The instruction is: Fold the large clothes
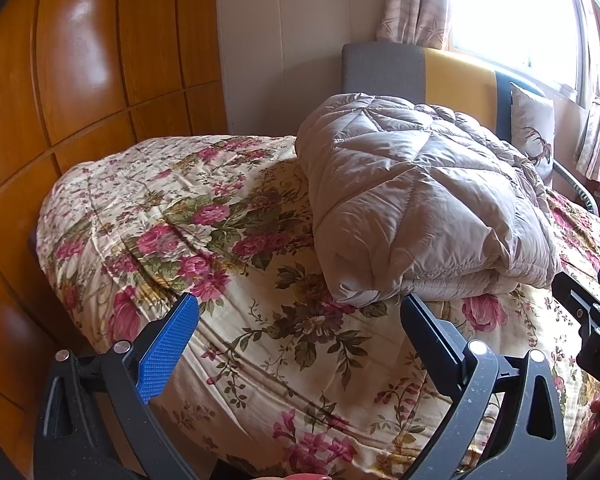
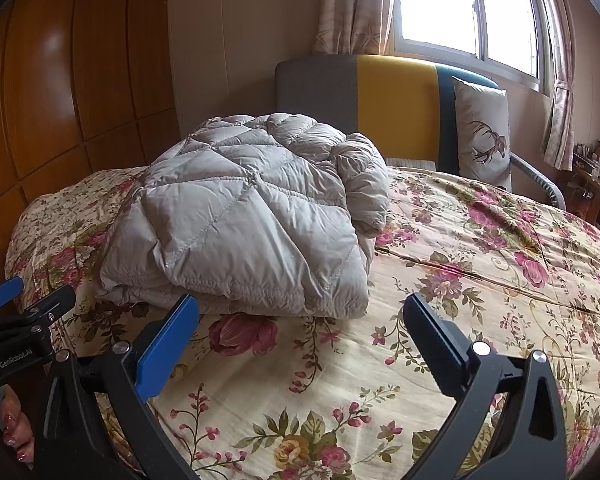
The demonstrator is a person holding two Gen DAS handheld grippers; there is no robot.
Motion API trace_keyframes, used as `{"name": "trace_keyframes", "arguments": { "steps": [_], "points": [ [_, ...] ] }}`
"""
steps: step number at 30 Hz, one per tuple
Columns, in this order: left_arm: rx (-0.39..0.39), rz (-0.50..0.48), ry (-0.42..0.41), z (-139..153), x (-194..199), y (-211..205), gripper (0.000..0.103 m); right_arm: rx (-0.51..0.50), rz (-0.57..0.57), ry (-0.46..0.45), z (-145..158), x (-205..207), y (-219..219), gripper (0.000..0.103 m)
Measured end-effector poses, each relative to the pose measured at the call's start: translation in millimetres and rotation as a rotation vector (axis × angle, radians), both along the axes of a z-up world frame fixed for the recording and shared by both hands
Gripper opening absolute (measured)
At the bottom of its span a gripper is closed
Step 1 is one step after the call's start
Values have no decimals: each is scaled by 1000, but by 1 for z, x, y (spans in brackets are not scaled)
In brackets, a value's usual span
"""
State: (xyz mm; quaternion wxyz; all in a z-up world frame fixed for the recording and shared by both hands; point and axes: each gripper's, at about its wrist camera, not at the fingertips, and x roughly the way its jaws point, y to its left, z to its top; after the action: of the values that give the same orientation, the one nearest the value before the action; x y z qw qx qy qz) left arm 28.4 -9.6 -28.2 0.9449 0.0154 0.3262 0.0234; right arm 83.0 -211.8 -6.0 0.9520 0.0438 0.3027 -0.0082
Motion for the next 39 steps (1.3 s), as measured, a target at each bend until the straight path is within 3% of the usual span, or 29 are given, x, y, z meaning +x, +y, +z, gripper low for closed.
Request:
{"name": "trace_keyframes", "arguments": {
  "steps": [39],
  "points": [
    [-26,-23,30,-2,1,0,100,5,8,21,-3,2,1,101]
  ]
}}
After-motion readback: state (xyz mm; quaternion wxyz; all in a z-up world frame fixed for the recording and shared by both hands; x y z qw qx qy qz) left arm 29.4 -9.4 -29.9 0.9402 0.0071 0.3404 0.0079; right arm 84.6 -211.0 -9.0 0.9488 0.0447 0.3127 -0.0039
